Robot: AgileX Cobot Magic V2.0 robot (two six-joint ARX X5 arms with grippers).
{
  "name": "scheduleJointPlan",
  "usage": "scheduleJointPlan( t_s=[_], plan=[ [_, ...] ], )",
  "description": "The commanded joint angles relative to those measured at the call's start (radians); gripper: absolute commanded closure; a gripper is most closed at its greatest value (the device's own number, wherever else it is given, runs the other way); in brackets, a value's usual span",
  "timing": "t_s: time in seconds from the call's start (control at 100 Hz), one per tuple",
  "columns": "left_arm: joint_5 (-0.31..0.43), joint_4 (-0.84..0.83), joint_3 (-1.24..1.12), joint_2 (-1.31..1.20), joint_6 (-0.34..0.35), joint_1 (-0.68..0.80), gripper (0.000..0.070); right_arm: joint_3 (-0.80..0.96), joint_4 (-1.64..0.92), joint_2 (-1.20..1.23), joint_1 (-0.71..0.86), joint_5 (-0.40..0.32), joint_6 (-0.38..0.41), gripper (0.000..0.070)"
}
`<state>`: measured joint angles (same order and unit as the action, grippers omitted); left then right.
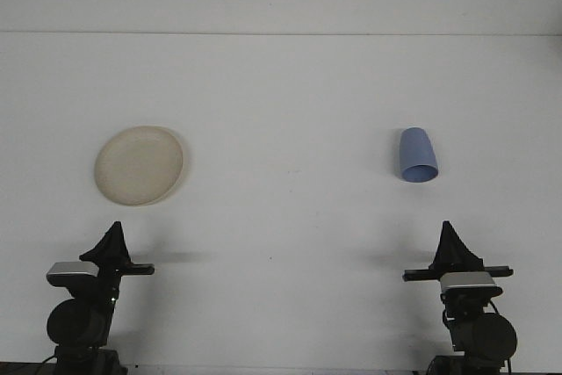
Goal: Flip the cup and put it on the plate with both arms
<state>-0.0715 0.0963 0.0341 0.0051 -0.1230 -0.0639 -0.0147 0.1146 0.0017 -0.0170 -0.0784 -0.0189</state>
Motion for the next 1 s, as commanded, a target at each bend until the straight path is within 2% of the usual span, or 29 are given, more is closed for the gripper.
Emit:
scheduleJointPlan(
  t_s=[0.0, 0.27, 0.47, 0.7, 0.99],
  plan=[
    [0.005, 0.01, -0.019, -0.002, -0.005, -0.002, 0.0689, 0.002, 0.012, 0.0, -0.001, 0.0, -0.003, 0.0694],
    [0.005, 0.01, -0.019, -0.002, -0.005, -0.002, 0.0689, -0.015, 0.011, 0.0, -0.001, 0.0, 0.018, 0.0694],
    [0.005, 0.01, -0.019, -0.002, -0.005, -0.002, 0.0689, -0.112, -0.069, 0.001, -0.001, 0.0, 0.058, 0.0694],
    [0.005, 0.01, -0.019, -0.002, -0.005, -0.002, 0.0689, -0.295, -0.256, 0.088, -0.001, 0.0, 0.058, 0.0695],
    [0.005, 0.01, -0.019, -0.002, -0.005, -0.002, 0.0689, -0.633, -0.576, 0.375, -0.001, 0.0, 0.058, 0.0695]
  ],
)
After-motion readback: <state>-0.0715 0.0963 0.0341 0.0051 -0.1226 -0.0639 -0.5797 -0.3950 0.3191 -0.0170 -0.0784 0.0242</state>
